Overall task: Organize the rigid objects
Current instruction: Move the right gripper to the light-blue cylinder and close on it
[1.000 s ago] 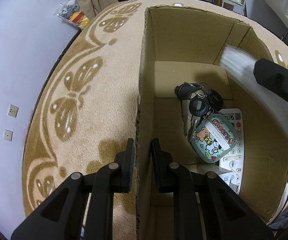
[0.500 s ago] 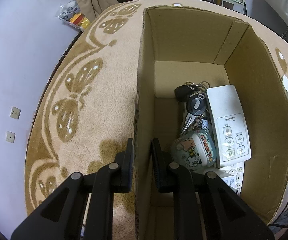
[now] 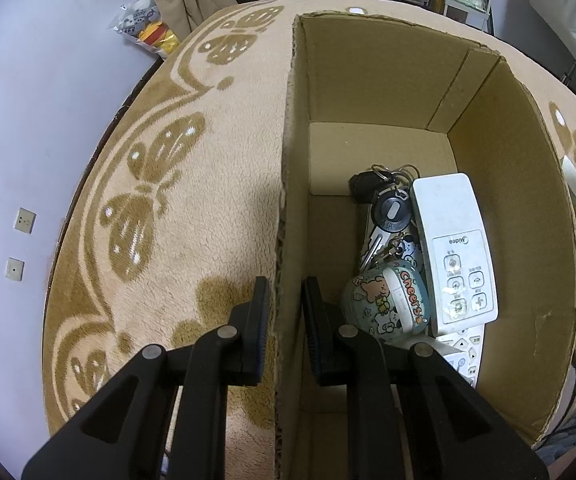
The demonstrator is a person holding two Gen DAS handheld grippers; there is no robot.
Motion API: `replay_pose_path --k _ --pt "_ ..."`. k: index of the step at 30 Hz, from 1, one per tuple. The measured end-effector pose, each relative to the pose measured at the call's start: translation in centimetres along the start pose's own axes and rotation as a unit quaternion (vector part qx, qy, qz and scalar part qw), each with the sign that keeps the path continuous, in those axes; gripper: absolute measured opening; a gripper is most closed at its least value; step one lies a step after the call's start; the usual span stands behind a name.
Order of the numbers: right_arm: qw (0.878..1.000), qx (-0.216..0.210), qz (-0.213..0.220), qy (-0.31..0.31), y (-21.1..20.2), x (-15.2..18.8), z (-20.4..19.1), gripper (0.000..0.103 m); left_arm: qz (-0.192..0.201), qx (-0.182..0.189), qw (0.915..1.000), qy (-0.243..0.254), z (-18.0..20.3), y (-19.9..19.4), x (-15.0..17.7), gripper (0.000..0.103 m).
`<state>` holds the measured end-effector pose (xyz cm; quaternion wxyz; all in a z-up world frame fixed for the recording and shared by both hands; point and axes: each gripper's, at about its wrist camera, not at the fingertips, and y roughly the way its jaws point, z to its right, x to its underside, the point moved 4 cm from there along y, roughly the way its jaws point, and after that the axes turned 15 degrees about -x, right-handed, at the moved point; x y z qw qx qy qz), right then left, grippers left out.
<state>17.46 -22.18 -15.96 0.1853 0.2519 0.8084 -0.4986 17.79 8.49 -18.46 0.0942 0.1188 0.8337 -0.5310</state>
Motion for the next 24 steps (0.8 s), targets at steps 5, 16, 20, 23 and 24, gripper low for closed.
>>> replay_pose_path --k 5,16,20,23,24 --pt "0.999 0.026 0.001 0.026 -0.6 0.9 3.0 0.098 0.000 0.000 1.0000 0.000 -0.1 0.1 0.0 0.017" --pt "0.996 0.061 -0.036 0.060 0.9 4.0 6.3 0.091 0.000 0.000 1.0000 0.000 0.0 0.0 0.0 0.017" --pt "0.994 0.072 -0.043 0.072 1.4 5.0 7.0 0.086 -0.001 0.001 1.0000 -0.001 0.0 0.0 0.0 0.017" --pt "0.992 0.072 -0.039 0.092 1.5 5.4 7.5 0.081 -0.001 0.001 1.0000 -0.001 0.1 0.0 0.0 0.017" --pt "0.992 0.068 -0.041 0.096 1.6 5.5 7.6 0.077 -0.001 0.001 1.0000 -0.001 0.0 0.0 0.0 0.017"
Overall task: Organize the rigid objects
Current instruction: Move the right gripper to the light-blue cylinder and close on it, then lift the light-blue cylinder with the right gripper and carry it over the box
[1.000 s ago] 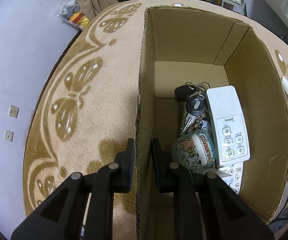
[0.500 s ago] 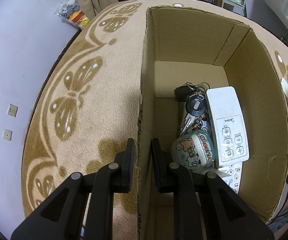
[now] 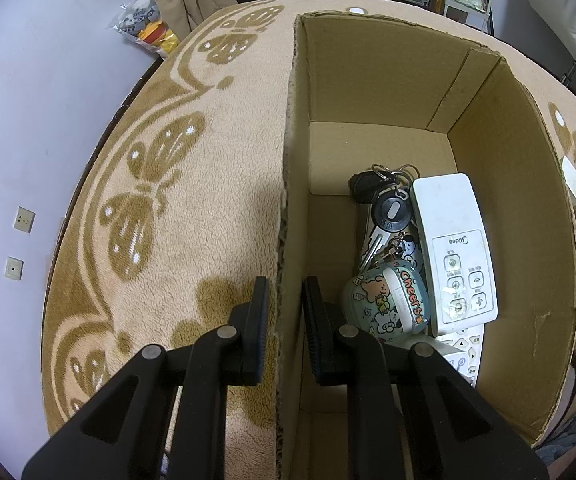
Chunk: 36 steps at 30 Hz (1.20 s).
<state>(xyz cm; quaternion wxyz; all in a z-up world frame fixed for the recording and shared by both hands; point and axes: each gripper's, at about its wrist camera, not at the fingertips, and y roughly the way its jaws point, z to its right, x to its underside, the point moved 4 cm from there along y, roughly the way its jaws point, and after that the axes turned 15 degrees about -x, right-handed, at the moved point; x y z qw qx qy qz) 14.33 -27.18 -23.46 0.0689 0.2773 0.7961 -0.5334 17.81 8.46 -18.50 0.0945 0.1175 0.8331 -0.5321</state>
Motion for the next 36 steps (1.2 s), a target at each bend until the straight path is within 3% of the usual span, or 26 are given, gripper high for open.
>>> replay_pose_path --k 7,18,24,36 --pt "1.000 0.021 -0.017 -0.008 0.8 0.8 0.2 0.056 0.001 -0.002 1.0000 0.001 0.1 0.0 0.0 0.017" --pt "0.999 0.037 -0.007 -0.014 0.9 1.0 0.7 0.034 0.003 -0.006 1.0000 0.004 0.2 0.0 0.1 0.017" --pt "0.999 0.042 -0.001 -0.027 0.3 0.9 0.1 0.030 0.003 -0.006 1.0000 0.004 0.2 -0.1 0.1 0.017" --pt "0.999 -0.025 0.014 -0.042 -0.3 -0.1 -3.2 0.030 0.001 -0.004 1.0000 0.003 0.2 -0.1 0.0 0.017"
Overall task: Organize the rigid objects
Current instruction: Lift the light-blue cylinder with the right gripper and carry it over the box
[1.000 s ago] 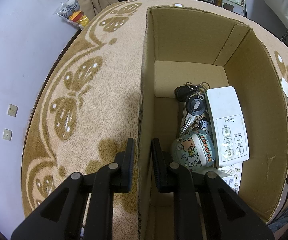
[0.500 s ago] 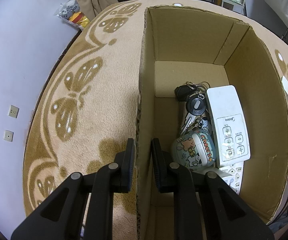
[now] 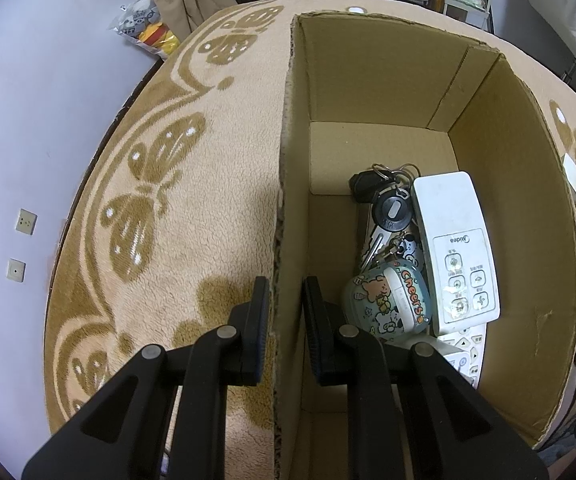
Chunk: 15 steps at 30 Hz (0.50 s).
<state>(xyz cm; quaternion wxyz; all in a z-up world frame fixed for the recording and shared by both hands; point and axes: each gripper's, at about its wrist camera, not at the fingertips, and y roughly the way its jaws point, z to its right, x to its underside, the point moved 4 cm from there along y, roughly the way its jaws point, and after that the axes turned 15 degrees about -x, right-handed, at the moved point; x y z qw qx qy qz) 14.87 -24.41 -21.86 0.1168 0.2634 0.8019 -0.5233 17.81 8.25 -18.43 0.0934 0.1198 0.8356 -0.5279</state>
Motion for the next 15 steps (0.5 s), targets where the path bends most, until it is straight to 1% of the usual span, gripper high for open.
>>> replay_pose_path --k 15 --pt "0.998 -0.050 0.014 -0.047 -0.1 -2.5 -6.6 0.030 0.002 -0.006 1.0000 0.005 0.1 0.0 0.0 0.017"
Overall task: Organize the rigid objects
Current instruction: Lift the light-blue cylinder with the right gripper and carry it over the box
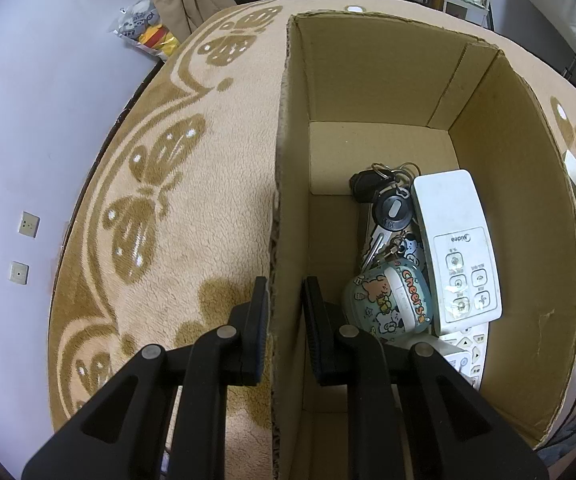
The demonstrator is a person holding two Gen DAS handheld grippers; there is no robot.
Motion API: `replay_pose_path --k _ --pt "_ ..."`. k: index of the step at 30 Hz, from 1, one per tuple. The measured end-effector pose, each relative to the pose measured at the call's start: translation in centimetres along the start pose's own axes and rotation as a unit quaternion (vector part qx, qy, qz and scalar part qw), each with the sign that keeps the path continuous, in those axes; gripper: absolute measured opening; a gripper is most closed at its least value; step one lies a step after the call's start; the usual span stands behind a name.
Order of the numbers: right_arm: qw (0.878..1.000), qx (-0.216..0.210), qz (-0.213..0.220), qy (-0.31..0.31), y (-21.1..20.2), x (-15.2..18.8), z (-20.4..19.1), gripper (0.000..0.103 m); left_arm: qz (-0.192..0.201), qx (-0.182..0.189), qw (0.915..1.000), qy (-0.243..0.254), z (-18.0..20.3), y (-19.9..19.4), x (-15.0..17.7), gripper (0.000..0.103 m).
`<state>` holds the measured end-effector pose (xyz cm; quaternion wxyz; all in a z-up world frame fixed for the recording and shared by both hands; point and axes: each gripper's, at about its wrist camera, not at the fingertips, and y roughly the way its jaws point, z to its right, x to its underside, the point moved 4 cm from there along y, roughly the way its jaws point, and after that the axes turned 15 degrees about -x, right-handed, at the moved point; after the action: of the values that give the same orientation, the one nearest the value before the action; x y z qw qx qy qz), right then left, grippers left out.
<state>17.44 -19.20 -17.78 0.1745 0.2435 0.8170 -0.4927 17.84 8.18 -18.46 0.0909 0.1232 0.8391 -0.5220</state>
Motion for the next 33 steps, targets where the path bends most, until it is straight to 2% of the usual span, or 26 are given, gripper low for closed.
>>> replay_pose_path --k 18,33 --pt "0.994 -0.079 -0.003 -0.073 0.9 -1.9 -9.5 0.030 -0.001 0.001 1.0000 0.000 0.0 -0.1 0.0 0.017" --pt "0.991 -0.115 -0.021 -0.068 2.2 -0.9 -11.9 0.030 -0.003 0.007 1.0000 -0.005 -0.2 0.0 0.0 0.017"
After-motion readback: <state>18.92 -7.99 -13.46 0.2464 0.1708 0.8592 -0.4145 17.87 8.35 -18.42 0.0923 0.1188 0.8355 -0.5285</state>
